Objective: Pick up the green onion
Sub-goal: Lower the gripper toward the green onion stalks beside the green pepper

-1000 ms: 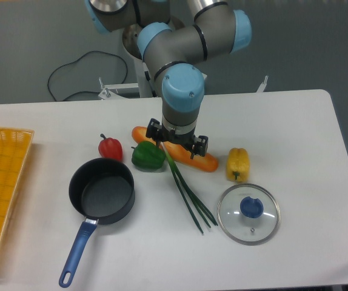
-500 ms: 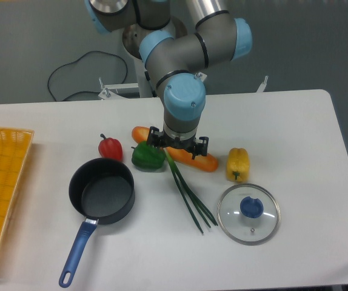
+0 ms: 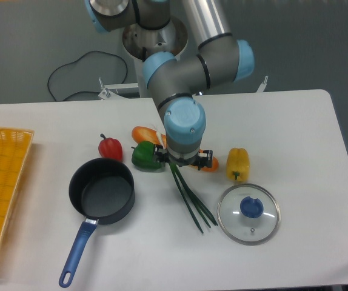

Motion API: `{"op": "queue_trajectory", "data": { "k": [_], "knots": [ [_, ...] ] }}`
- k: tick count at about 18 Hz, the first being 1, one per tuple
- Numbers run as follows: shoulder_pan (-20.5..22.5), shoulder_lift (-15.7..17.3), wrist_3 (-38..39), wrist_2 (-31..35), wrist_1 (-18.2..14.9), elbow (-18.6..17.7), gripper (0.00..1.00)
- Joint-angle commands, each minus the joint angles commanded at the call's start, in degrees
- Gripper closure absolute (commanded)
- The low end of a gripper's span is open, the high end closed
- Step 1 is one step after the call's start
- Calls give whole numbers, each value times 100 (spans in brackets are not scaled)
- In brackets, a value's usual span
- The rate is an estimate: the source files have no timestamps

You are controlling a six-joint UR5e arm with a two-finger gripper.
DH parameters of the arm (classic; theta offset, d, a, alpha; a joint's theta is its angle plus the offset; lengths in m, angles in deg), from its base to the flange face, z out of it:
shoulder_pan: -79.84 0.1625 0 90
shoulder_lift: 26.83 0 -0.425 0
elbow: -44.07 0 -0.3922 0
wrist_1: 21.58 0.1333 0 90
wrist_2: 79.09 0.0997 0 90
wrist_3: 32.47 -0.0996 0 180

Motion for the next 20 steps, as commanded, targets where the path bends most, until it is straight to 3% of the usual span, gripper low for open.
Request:
{"op": "queue_trajectory", "data": {
  "k": [9,15,20],
  "knots": [
    [-35,96,70,254,-26,-430,0],
    [-105,413,9,501,-158,-756,0],
    [-413,535,61,545,-360,-984,0]
  ]
}}
